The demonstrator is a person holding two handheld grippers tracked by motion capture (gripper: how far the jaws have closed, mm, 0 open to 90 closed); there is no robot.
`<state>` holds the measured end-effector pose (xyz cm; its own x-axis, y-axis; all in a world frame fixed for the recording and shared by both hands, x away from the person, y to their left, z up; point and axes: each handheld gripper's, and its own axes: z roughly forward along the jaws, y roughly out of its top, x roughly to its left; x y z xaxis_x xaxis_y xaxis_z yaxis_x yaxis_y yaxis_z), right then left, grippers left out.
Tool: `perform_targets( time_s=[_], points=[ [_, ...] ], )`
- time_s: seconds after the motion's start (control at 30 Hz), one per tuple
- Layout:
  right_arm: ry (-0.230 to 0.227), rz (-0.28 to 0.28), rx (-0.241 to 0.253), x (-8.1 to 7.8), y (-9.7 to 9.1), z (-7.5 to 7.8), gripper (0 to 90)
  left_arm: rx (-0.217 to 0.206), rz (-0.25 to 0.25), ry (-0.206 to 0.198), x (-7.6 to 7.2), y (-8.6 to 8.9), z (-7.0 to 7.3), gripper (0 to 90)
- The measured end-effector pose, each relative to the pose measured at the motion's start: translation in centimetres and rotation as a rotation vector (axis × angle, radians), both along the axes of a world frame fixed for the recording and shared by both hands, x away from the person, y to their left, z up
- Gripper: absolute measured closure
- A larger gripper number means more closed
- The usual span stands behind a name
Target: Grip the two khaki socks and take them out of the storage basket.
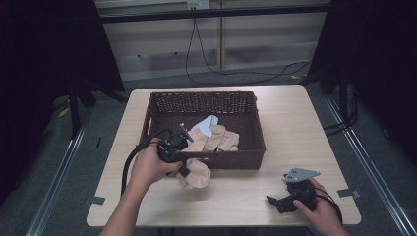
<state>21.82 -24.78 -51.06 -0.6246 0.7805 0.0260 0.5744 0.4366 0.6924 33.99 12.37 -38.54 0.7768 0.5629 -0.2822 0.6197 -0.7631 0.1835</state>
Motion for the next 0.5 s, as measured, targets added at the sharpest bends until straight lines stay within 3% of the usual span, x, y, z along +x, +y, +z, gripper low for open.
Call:
perform_targets(
  time_s=[0.27, 0.4, 0.43, 0.5],
  points=[
    [0.0, 0.0, 0.0, 0.0, 0.0, 0.0, 0.0, 0.013, -0.005, 0.001, -0.1, 0.2, -0.7, 77.2],
    [0.0, 0.0, 0.0, 0.0, 0.0, 0.0, 0.0, 0.014, 0.001, -0.001, -0.5, 0.1, -0.1, 61.4],
    [0.0, 0.0, 0.0, 0.0, 0.0, 0.0, 0.0, 0.009, -0.003, -0.012, -0.5, 0.1, 0.2, 61.4],
    [0.0, 0.0, 0.0, 0.0, 0.0, 0.0, 0.0, 0.02, -0.011, -0.028, -0.4, 0.1, 1.1, 52.5]
  ],
)
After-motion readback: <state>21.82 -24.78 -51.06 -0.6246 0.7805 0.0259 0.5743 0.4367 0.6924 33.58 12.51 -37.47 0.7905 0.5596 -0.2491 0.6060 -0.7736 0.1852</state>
